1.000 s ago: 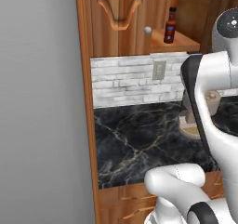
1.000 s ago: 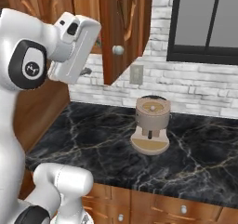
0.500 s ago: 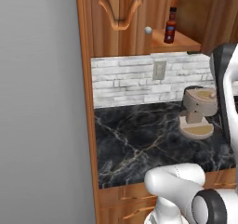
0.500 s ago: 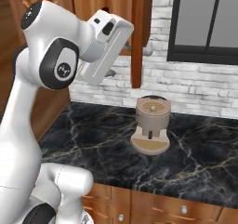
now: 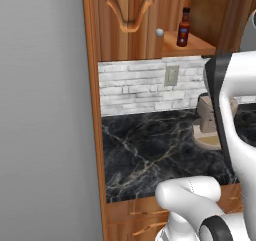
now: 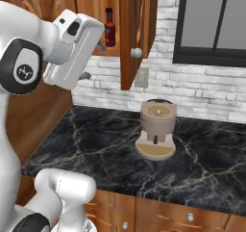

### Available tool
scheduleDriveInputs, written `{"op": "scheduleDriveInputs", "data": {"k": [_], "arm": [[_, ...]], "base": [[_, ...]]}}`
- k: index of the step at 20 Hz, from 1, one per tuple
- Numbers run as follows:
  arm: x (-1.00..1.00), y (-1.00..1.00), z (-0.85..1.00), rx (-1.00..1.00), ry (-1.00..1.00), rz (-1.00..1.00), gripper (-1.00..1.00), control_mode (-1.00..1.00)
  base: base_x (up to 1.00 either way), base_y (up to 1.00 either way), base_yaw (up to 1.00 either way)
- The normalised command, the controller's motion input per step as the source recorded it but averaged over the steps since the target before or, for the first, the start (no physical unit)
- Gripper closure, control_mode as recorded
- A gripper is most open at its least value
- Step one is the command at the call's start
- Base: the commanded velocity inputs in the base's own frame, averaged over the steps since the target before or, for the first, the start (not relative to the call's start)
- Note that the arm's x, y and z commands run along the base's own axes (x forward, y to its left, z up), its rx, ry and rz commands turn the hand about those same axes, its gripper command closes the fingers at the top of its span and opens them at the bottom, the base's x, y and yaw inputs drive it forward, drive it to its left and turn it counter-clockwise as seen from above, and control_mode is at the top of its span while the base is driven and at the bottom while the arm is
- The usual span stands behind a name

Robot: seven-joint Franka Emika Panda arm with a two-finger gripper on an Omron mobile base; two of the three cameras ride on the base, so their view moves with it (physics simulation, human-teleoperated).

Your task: The dining table condiment station is running low on condiment bottle. Refill the condiment station by opening the cabinet and taking the condiment bottle from the cabinet and placing it on the dining table.

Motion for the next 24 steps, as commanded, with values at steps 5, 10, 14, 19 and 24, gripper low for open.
{"op": "scheduleDriveInputs", "data": {"k": [5,10,14,19,24], "arm": [[-0.21,0.75,0.06,0.0,-0.07,0.0,-1.0,-1.0],[-0.06,0.7,-0.01,0.01,-0.15,0.0,-1.0,-1.0],[0.0,0.62,-0.17,0.19,-0.23,0.01,-1.0,-1.0],[0.0,0.22,-0.22,0.39,-0.31,0.04,-1.0,-1.0],[0.02,0.24,-0.05,0.44,-0.35,0.01,-1.0,-1.0]], "base": [[0.0,0.0,0.0],[0.0,0.0,0.0],[0.0,0.0,0.0],[0.0,0.0,0.0],[0.0,0.0,0.0]]}}
